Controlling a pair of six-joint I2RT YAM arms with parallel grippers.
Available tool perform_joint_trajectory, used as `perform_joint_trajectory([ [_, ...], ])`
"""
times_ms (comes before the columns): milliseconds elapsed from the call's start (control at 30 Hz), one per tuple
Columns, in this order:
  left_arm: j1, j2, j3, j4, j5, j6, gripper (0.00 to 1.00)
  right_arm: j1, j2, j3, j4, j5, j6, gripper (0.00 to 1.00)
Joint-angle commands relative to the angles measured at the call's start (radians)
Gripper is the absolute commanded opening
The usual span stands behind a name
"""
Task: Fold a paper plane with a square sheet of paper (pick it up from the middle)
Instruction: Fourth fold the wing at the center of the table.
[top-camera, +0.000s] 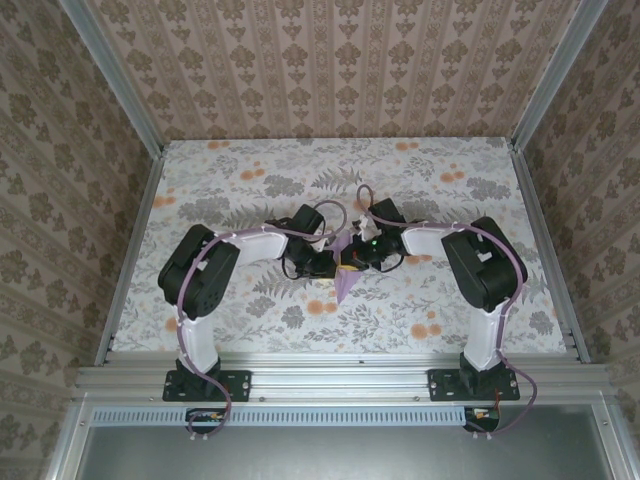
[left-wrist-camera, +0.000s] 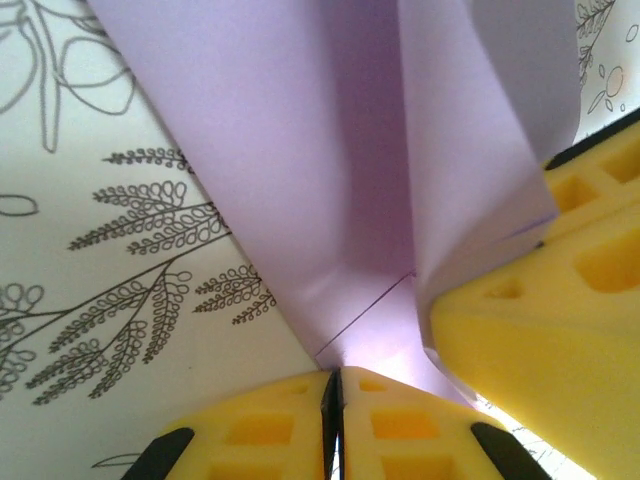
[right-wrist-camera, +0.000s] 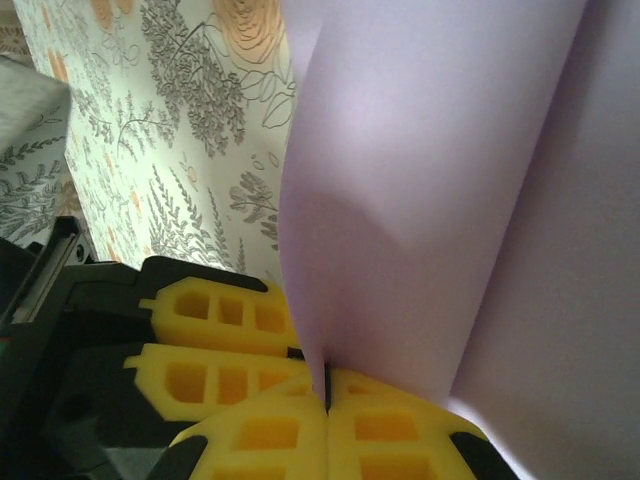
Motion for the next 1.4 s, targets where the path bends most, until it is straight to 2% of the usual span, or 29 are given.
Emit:
perform_joint_trajectory([
  [0,-0.010,0.067,-0.056,0.056,-0.070,-0.008,0.12,0.008,0.023,0.024,-0.028,-0.021,-0.017,0.03],
  [733,-0.004,0.052,-0.076,0.098,-0.053,-0.012,0.12,0.009,0.017,0.004,0.072,-0.061,0.057,0.05],
  [1367,0.018,-0.021,-0.137,0.201,-0.017,-0.048,0.11,0.017,0.070,0.006,0.108,-0.069,0.083,0.08],
])
